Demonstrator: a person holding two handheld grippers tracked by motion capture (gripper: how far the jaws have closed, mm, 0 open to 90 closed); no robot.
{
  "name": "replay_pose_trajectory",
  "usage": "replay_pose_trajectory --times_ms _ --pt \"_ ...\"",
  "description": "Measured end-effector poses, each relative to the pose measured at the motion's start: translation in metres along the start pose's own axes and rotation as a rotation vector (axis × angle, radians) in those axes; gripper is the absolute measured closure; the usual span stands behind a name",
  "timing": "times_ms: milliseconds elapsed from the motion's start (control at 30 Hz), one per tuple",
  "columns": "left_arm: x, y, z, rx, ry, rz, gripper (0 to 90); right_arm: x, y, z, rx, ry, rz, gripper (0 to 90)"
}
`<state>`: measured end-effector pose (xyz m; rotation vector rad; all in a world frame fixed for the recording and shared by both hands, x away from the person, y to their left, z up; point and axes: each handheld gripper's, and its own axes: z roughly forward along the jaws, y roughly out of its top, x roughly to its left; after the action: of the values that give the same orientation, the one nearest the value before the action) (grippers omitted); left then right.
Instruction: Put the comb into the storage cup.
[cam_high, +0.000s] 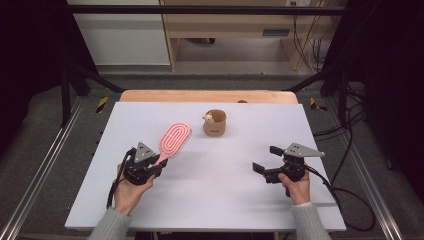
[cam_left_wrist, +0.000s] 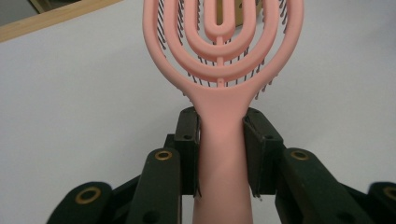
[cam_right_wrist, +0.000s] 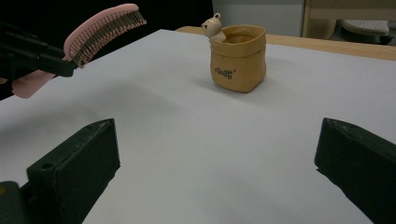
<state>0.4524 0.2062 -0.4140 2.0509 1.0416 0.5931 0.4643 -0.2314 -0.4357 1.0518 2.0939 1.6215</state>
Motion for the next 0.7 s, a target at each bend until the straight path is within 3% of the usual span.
replay_pose_trajectory --times_ms 700 --pt "-0.023 0.005 0.01 0.006 -0.017 0.035 69.1 0.013 0.005 0.009 -0.008 0.016 0.022 0.3"
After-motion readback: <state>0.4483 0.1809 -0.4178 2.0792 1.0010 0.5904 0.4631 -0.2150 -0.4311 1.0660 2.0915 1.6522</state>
